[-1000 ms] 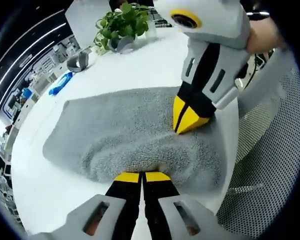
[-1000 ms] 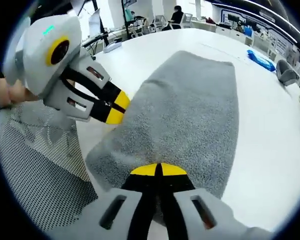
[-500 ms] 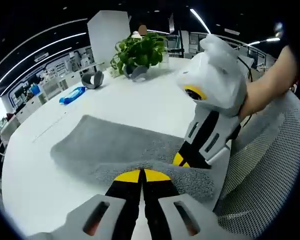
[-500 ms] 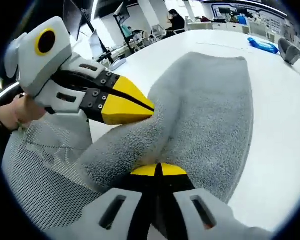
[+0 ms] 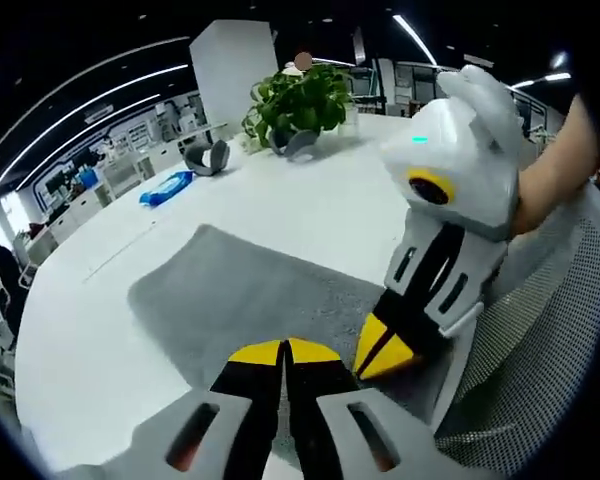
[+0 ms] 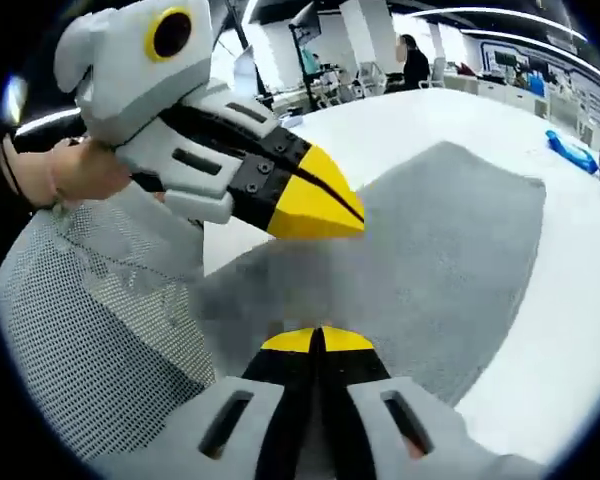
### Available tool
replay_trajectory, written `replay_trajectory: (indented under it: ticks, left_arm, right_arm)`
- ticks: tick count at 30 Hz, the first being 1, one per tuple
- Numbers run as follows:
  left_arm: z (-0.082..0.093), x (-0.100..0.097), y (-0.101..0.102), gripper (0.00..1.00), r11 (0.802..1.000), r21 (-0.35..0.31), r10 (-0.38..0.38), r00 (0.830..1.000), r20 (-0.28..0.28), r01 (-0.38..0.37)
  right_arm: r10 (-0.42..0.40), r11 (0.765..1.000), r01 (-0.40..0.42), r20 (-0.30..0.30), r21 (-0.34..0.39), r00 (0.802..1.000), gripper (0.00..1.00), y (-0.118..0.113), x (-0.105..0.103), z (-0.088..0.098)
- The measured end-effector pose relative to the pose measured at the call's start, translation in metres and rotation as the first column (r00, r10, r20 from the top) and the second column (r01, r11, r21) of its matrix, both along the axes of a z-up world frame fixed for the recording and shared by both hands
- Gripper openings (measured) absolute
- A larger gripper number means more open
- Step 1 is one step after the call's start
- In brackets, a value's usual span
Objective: Fold the towel on the table until its edges align and the towel forms a compact rectangular stack.
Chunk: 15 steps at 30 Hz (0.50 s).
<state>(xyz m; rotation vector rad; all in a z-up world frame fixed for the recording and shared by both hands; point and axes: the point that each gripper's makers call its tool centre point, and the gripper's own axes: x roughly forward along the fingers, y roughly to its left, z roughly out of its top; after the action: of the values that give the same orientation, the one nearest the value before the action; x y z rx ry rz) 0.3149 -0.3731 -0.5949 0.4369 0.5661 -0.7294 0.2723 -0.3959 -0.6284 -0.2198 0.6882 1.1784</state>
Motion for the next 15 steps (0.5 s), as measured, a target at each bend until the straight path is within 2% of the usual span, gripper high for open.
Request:
replay_trajectory:
  ticks: [1,3,5,7,8,10,12,13,14,15]
  left_arm:
    - [0.0,0.0,0.0,0.01,1.0,-0.002,0.0,1.0,0.001,0.0]
    - [-0.001,-0.002,-0.003,0.01,1.0,-0.013,-0.016,1.0,-0.01,0.016]
    - [-0.004,-0.007,-0.011,0.01,0.998,-0.022,-0.051,0.998,-0.029,0.05]
    - [-0.014,-0.02,-0.023,0.01,0.993,-0.034,-0.118,0.988,-0.096,0.115]
    - [-0.02,-0.025,-0.026,0.01,0.991,-0.029,-0.13,0.983,-0.132,0.128]
    - [-0.036,-0.036,-0.025,0.01,0.986,0.025,-0.158,0.969,-0.192,0.166]
    - [-0.047,-0.045,-0.021,0.01,0.979,0.066,-0.17,0.955,-0.243,0.191]
    - [-0.053,-0.049,-0.018,0.01,0.977,0.088,-0.166,0.948,-0.272,0.197]
    - [-0.064,-0.051,-0.007,0.01,0.966,0.156,-0.153,0.943,-0.294,0.205]
    - [-0.062,-0.046,-0.013,0.01,0.956,0.15,-0.212,0.949,-0.235,0.251]
  right_arm:
    - [-0.005,1.0,0.005,-0.002,-0.011,1.0,0.0,-0.008,0.001,0.002]
    - [0.023,0.998,-0.021,0.049,-0.057,0.999,0.0,-0.024,0.006,0.004]
    - [0.093,0.984,-0.079,0.084,-0.162,0.992,0.0,-0.046,0.0,-0.004]
    - [0.121,0.969,-0.096,0.096,-0.226,0.988,0.0,-0.063,-0.007,-0.011]
    - [0.115,0.971,-0.094,0.085,-0.222,0.99,0.0,-0.065,-0.011,-0.012]
    - [0.1,0.973,-0.079,0.085,-0.218,0.991,0.0,-0.071,-0.018,-0.013]
    - [0.123,0.97,-0.094,0.117,-0.224,0.986,0.0,-0.072,-0.023,-0.012]
    - [0.161,0.96,-0.119,0.152,-0.255,0.975,0.0,-0.075,-0.025,-0.011]
    - [0.192,0.951,-0.143,0.161,-0.274,0.968,0.0,-0.076,-0.029,-0.012]
    - [0.224,0.937,-0.16,0.184,-0.31,0.957,0.0,-0.079,-0.03,-0.012]
